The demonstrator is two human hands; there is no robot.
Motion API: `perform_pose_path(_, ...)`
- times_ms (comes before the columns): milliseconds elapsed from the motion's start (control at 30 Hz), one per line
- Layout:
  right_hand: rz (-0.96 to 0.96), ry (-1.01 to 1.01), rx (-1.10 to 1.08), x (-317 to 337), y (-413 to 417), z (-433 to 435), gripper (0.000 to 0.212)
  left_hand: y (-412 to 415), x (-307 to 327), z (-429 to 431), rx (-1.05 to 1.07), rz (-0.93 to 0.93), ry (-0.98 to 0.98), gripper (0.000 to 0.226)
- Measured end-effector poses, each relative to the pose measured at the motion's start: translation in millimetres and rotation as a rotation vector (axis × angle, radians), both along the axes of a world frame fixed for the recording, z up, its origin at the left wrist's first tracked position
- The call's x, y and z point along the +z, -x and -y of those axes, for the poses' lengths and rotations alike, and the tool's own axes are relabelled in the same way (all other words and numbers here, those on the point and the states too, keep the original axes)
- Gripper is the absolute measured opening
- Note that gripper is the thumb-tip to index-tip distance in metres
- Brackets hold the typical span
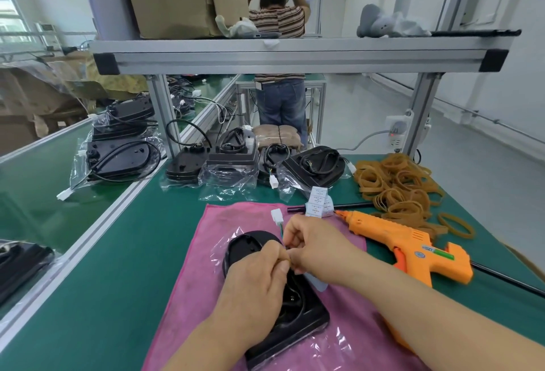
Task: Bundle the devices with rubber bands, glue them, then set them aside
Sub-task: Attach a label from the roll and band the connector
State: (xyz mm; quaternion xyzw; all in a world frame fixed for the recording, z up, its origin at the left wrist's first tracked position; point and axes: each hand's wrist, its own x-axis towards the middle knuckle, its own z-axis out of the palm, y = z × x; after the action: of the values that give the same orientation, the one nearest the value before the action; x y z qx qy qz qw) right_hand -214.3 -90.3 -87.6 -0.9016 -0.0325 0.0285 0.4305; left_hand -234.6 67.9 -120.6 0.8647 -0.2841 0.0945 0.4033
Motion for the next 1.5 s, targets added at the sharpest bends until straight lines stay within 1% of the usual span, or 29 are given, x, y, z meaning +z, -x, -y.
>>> perform_pose_path(133, 0.017, 0.076, -0.024, -14, -3, -2, 0.024, 1, 0, 0, 0.009, 0.003, 0.023, 0.012)
perform_pose_path(300, 0.116, 0.208, 0.065, -13, -5, 7, 0.024, 3, 1, 0, -0.017, 0.079, 0.062, 0.010)
perform_pose_path(400, 0.098, 0.093, 0.118, -13, -3, 14, 0.023, 5, 2, -1, -0.011, 0.115, 0.164, 0.013)
perform_pose_path(467, 0.078, 0.055, 0.129, -14, -2, 14, 0.025, 6, 3, -2, -0.057, 0.124, 0.223, 0.017)
perform_pose_path(567, 0.028, 0.015, 0.135, -16, -6, 14, 0.020, 6, 4, -4, -0.207, 0.148, 0.179, 0.015)
perform_pose_path(633, 0.008, -0.005, 0.137, -17, -7, 15, 0.018, 4, 5, -4, -0.257, 0.171, 0.142, 0.015)
perform_pose_path(700, 0.008, -0.021, 0.131, -17, -7, 16, 0.018, 3, 5, -4, -0.277, 0.169, 0.133, 0.017)
perform_pose_path(833, 0.009, -0.055, 0.117, -18, -9, 12, 0.020, 1, 4, -4, -0.274, 0.151, 0.178, 0.014)
perform_pose_path(933, 0.008, -0.092, 0.121, -19, -10, 6, 0.024, 1, 4, -3, -0.273, 0.234, 0.165, 0.010)
perform_pose_path(1000, 0.014, -0.084, 0.122, -20, -11, 4, 0.025, 1, 4, -3, -0.290, 0.330, 0.112, 0.009)
perform_pose_path(1167, 0.035, -0.023, 0.102, -22, -12, 3, 0.029, 1, 5, -2, -0.362, 0.553, -0.105, 0.012)
perform_pose_path(1200, 0.035, -0.010, 0.098, -22, -12, 3, 0.029, 1, 6, -3, -0.370, 0.582, -0.147, 0.014)
perform_pose_path(1267, 0.025, 0.002, 0.079, -22, -14, 2, 0.029, 2, 10, 0, -0.388, 0.556, -0.253, 0.020)
perform_pose_path(1333, -0.002, 0.006, 0.046, -22, -18, 3, 0.028, 8, 17, 11, -0.307, 0.608, -0.520, 0.022)
perform_pose_path(1367, -0.019, 0.010, 0.032, -22, -19, 6, 0.028, 14, 20, 19, -0.240, 0.633, -0.643, 0.017)
perform_pose_path(1400, -0.044, 0.006, 0.028, -22, -20, 8, 0.029, 20, 20, 26, -0.180, 0.625, -0.708, 0.014)
perform_pose_path(1500, -0.167, -0.078, 0.029, -22, -21, 12, 0.032, 35, 2, 35, -0.059, 0.673, -0.685, 0.040)
